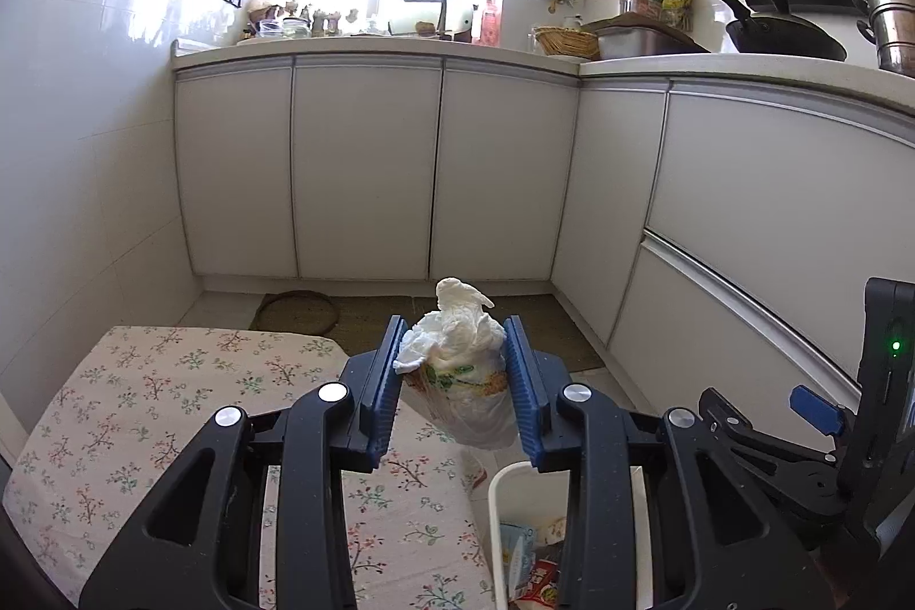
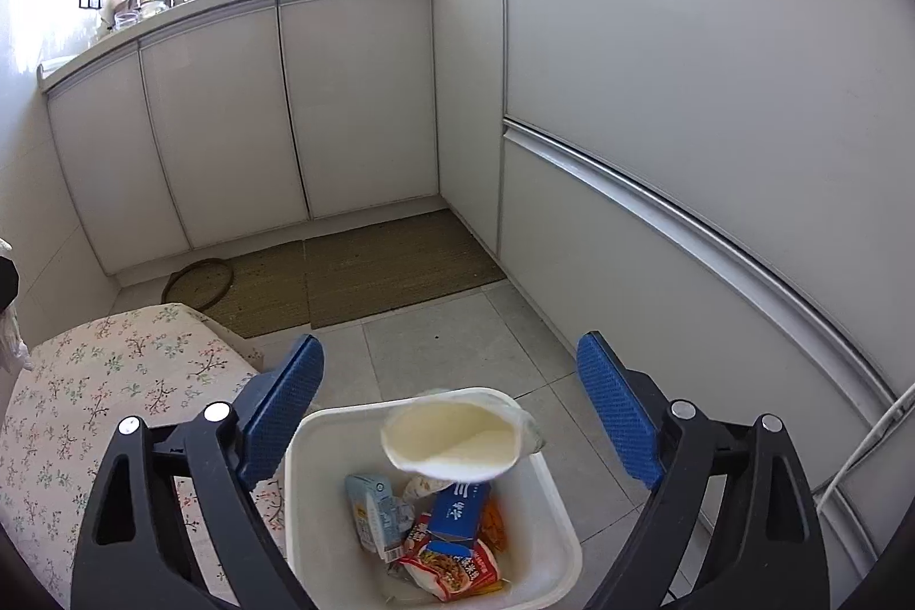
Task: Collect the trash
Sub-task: 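Carry the cup and tissues to the bin and open both grippers over it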
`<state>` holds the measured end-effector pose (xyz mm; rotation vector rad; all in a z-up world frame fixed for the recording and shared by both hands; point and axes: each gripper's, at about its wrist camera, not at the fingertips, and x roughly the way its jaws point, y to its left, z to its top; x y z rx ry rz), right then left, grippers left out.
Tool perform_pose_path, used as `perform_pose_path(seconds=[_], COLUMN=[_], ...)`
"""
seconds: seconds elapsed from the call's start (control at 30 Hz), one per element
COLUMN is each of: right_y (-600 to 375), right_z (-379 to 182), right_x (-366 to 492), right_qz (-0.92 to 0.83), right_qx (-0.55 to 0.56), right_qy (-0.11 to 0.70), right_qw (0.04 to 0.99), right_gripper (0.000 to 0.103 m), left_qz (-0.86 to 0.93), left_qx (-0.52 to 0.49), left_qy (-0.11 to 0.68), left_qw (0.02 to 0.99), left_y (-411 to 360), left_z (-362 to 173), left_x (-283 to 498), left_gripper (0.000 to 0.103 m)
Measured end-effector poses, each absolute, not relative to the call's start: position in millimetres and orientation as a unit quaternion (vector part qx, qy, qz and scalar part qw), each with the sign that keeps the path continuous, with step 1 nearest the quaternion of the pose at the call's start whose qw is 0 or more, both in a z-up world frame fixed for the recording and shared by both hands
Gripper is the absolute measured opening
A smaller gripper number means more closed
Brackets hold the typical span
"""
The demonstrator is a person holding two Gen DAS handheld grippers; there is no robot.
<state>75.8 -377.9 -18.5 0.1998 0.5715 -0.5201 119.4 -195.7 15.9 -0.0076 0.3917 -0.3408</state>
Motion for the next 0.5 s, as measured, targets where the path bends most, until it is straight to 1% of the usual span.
perform_pose_path(seconds=[0.2,0.5], right_y=[-402.7,-439.7], right_z=[-19.4,-23.4], right_x=[55.9,23.3], right_qz=[-0.28,-0.326], right_qx=[0.101,0.094], right_qy=[0.271,0.262], right_qw=[0.915,0.903], right_gripper=[0.091,0.093], left_qz=[-0.211,-0.267], left_qx=[0.01,0.018], left_qy=[0.2,0.232], left_qw=[0.957,0.935], left_y=[-228.8,-268.6], left_z=[9.4,-9.7], left_x=[114.2,113.0], left_gripper=[0.033,0.033])
